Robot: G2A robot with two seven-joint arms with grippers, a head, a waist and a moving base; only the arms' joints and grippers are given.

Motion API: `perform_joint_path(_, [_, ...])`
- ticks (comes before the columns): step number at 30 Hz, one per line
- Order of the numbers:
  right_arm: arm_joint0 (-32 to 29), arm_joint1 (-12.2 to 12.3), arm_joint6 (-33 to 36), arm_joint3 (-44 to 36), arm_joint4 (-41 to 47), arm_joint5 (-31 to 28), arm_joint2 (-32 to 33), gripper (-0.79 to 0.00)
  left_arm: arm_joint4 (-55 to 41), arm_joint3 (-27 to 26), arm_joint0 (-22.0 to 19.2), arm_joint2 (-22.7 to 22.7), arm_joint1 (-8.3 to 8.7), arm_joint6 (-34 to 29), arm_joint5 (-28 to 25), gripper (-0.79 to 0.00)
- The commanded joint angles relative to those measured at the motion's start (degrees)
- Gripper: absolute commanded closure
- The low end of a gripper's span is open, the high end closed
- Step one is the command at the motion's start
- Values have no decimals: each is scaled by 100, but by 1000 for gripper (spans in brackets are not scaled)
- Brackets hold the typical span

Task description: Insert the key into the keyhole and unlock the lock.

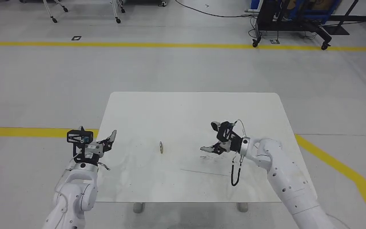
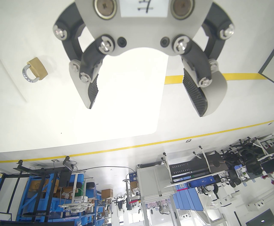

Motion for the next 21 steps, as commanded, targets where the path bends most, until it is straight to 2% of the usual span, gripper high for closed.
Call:
perform_joint_path(1, [119, 43, -161, 82, -45, -239, -260, -785, 0, 0, 0, 0, 0, 0, 0, -785])
perform_joint_path(7, [462, 298, -109, 250, -852, -239, -905, -785, 0, 0, 0, 0, 0, 0, 0, -785])
perform_joint_path(11, [641, 391, -197, 399, -1029, -239, -1280, -779, 0, 0, 0, 0, 0, 0, 0, -785])
perform_joint_path(16, [881, 484, -244, 593, -1116, -239, -1667, -671, 0, 0, 0, 0, 0, 0, 0, -785])
perform_joint_path(17, [926, 495, -230, 643, -1100, -239, -1721, -628, 0, 0, 0, 0, 0, 0, 0, -785])
perform_joint_path(18, [974, 503, -204, 690, -1084, -239, -1770, -628, 0, 0, 0, 0, 0, 0, 0, -785])
perform_joint_path(19, [1018, 507, -170, 743, -1058, -239, -1816, -526, 0, 0, 0, 0, 0, 0, 0, -785])
perform_joint_path(20, [1060, 508, -123, 784, -1037, -239, -1862, -462, 0, 0, 0, 0, 0, 0, 0, -785])
perform_joint_path(21, [1095, 506, -79, 817, -1012, -239, -1909, -431, 0, 0, 0, 0, 0, 0, 0, -785])
